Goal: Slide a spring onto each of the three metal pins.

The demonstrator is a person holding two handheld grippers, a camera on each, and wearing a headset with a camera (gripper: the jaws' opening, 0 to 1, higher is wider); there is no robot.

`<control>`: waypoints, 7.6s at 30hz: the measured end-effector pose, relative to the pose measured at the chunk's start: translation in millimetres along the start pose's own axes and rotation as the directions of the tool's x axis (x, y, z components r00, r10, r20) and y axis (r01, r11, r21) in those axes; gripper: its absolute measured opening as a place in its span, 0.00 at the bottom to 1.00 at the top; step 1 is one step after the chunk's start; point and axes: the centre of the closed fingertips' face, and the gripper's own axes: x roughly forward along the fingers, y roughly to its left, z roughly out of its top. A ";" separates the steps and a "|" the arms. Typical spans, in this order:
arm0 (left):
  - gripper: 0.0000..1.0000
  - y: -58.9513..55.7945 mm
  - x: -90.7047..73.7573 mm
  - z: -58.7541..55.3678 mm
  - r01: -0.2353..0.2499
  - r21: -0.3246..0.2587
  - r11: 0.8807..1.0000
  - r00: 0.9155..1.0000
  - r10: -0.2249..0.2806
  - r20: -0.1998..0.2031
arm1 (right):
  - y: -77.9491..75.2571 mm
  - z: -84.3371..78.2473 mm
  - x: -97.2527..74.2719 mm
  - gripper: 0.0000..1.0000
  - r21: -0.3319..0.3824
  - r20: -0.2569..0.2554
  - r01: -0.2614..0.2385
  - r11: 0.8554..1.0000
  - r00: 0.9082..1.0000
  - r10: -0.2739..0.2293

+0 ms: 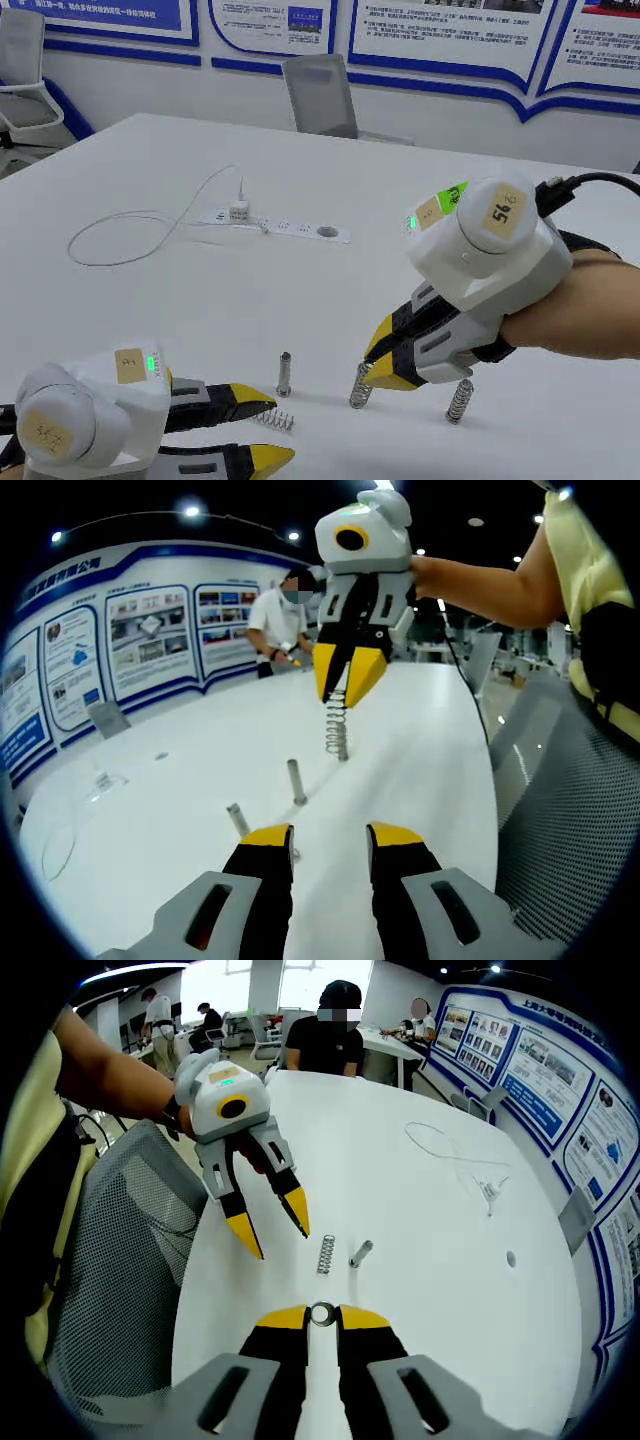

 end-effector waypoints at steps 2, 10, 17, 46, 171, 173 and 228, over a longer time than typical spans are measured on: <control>0.30 0.8 -0.6 0.1 -0.004 -0.002 1.000 1.000 0.004 0.002 | -3.8 -1.0 -0.3 0.11 0.006 -0.003 0.005 1.000 1.000 -0.005; 0.33 2.4 -4.2 -2.6 -0.019 -0.017 1.000 1.000 0.019 0.005 | -21.2 -6.2 0.9 0.11 0.022 -0.017 0.046 0.999 0.999 -0.046; 0.36 2.8 -6.8 -4.7 -0.025 -0.027 0.999 1.000 0.025 0.005 | -35.5 -13.0 5.9 0.11 0.028 -0.040 0.072 0.997 0.997 -0.071; 0.37 3.4 -6.8 -9.5 -0.033 -0.043 0.999 0.999 0.033 -0.002 | -52.0 -25.5 30.5 0.11 0.059 -0.075 0.068 0.996 0.995 -0.063; 0.36 11.1 -21.6 -16.9 -0.072 -0.046 0.996 0.997 0.071 -0.027 | -0.8 -15.1 138.7 0.16 0.206 -0.007 -0.003 0.979 1.000 0.004; 0.36 11.6 -22.0 -17.4 -0.074 -0.047 0.996 0.997 0.072 -0.027 | -0.3 -15.8 140.3 0.16 0.209 -0.008 -0.005 0.978 1.000 0.007; 0.33 0.9 -5.0 -12.7 -0.025 0.014 1.000 0.998 0.025 -0.050 | 28.0 -16.3 77.8 0.11 0.115 -0.008 -0.061 0.992 0.998 0.062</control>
